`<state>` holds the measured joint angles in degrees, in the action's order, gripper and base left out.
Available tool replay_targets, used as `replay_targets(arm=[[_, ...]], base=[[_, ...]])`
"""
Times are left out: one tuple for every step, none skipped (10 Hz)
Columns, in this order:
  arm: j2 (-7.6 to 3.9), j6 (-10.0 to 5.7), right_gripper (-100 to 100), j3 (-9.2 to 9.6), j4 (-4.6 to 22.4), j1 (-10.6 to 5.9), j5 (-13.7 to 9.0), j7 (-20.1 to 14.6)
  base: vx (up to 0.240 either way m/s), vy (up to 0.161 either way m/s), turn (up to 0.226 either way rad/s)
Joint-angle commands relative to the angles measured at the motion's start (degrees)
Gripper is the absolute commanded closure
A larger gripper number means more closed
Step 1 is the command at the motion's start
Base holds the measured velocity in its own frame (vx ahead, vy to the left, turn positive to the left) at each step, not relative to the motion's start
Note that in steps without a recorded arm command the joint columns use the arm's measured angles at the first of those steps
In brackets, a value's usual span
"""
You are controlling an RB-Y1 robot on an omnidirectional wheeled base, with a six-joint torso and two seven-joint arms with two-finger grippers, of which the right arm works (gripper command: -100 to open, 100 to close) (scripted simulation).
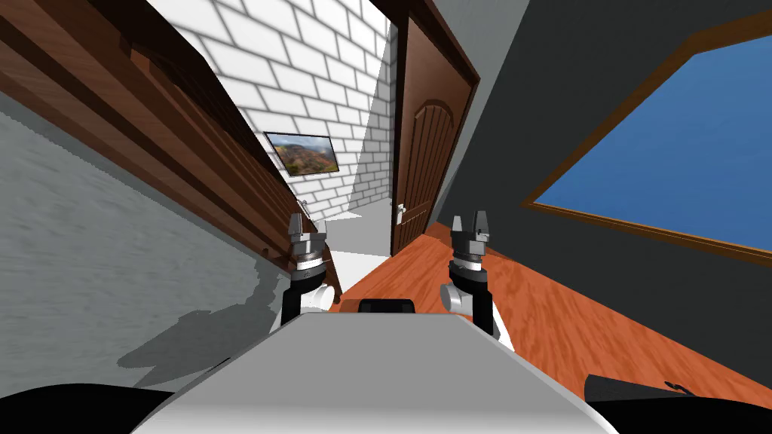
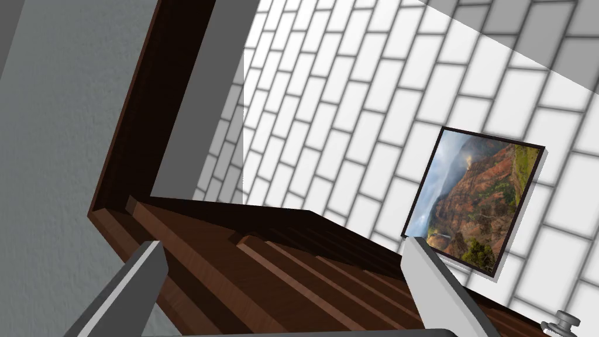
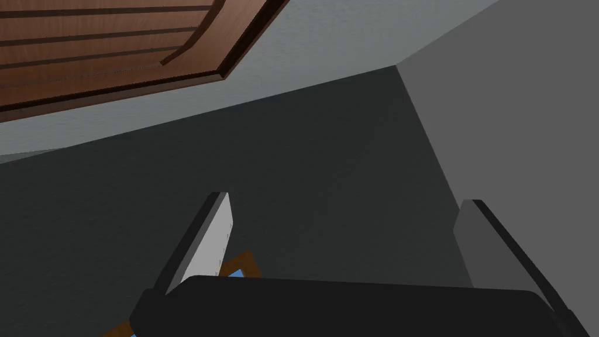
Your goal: Push the door open
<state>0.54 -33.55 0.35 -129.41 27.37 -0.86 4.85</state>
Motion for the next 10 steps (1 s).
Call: replay_targets(arm=[[-0.62,0.65,-100,0.6,1.9,-0.89,0.1,-0.3],[-0.8,0.84,-100,0.79,2.4,-1.16,0.1,-0.4],[-1.23,1.37,-100,1.29,4.0,-1.89,0.1,-0.7],[-1.68,1.97,-100,1.85,5.7,-2.71,0.2,-1.0],[-1.91,2.33,-100,2.19,6.7,-3.2,0.2,-1.2],[-2.38,3.06,-100,2.87,8.8,-4.2,0.3,-1.5],[-2.61,3.48,-100,3.26,10.0,-4.77,0.3,-1.7],[-2.84,3.9,-100,3.65,11.2,-5.35,0.4,-1.9],[-3.07,4.32,-100,4.04,12.4,-5.92,0.4,-2.1],[-3.28,4.78,-100,4.48,13.8,-6.55,0.5,-2.4]], base=[[0.045,-0.056,0.1],[0.073,-0.096,0.087],[0.06,-0.119,0.073],[0.071,-0.138,0.12],[0.084,-0.13,0.114],[0.09,-0.122,0.141],[0.095,-0.13,0.122],[0.093,-0.127,0.087],[0.071,-0.101,0.089],[0.059,-0.086,0.082]])
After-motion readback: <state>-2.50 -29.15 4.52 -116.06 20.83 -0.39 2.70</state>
